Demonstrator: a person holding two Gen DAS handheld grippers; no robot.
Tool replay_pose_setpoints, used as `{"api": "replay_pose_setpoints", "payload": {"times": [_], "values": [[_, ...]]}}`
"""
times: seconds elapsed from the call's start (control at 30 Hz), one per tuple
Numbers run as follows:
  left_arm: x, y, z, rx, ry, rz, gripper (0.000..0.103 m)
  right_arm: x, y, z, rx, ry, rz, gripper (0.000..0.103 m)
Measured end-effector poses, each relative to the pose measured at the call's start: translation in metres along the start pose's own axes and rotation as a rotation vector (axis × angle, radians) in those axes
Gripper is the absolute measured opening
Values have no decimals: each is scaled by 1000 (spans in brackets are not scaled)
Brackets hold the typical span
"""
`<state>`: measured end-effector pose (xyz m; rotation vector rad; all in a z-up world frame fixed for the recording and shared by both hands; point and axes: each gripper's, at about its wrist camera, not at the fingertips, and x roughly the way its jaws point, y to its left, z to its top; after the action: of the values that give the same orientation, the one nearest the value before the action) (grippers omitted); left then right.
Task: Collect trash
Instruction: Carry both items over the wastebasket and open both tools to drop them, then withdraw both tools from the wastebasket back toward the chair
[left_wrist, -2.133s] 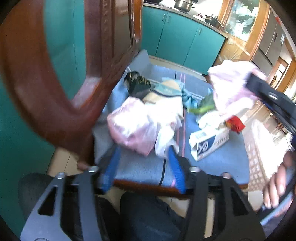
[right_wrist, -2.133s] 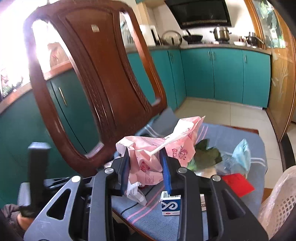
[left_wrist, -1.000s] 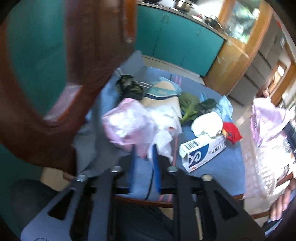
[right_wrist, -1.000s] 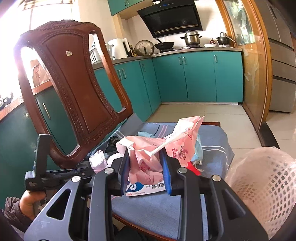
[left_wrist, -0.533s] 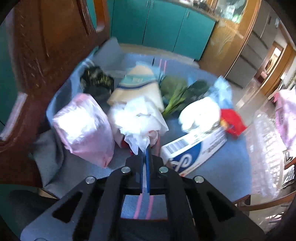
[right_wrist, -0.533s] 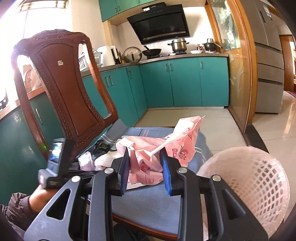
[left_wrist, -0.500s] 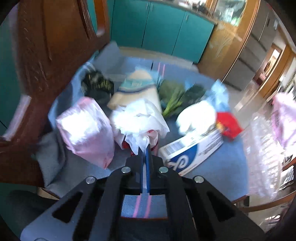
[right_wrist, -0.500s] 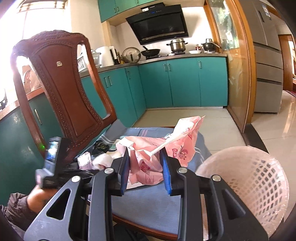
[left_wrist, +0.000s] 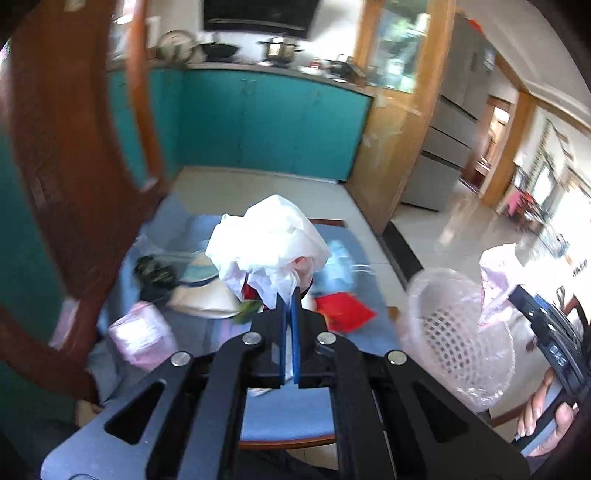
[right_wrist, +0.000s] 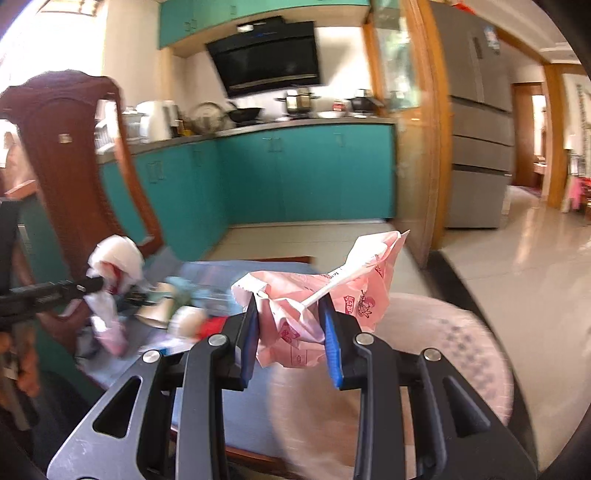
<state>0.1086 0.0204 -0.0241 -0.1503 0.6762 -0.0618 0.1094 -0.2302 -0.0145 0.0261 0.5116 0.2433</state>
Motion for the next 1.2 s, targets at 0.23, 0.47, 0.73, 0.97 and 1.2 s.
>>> {"api": "replay_pose_setpoints", "payload": {"times": [0.23,0.47,0.73,0.97,1.2], "values": [[29,-87,5,119,61,-196,4,-17,-62,-17,74,45,-189,31],[77,-158,-12,223,169,-329,4,-26,-90,-34,137,61,-203,31],[126,-198,-45,314,318,-404,13,-16,-100,-41,190,96,-167,31],[116,-186,-42,314,238,-333,71,6,-101,-44,213,157,-155,37],[87,-142,-30,201,144,-266,87,18,-92,-38,245,186,-146,74]]}}
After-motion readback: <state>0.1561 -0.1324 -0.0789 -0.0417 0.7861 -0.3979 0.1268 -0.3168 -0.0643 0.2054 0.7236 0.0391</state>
